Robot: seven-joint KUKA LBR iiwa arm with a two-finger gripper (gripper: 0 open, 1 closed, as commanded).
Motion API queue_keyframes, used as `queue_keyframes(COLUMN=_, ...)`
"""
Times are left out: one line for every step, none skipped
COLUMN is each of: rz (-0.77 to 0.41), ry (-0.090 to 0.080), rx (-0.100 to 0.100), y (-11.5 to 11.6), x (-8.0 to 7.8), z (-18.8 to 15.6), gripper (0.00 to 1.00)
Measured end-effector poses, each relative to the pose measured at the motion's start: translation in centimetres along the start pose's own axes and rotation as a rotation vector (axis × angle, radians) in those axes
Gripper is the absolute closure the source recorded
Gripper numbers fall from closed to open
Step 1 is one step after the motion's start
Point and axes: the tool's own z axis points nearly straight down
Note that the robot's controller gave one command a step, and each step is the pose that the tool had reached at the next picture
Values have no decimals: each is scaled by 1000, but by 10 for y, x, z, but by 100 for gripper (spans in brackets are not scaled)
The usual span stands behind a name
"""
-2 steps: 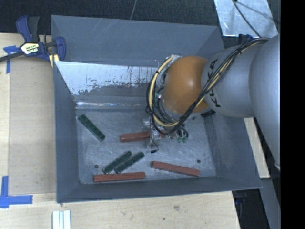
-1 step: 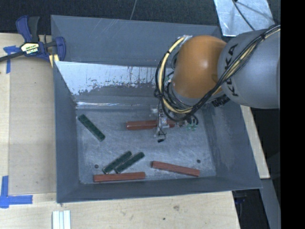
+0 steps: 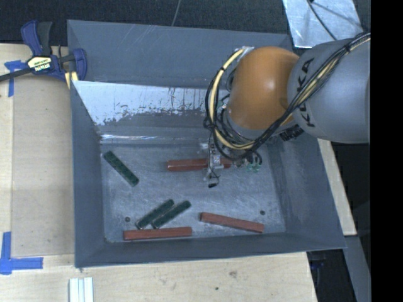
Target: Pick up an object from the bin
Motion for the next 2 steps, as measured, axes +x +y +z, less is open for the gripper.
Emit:
queue_keyframes(rz=-12, ry=7, rx=0, y=-2, x=10, z=-49, gripper=100)
queue_keyframes(rz=-15, ry=-4, rx=0, y=-5, x=3, z=-90, gripper=100)
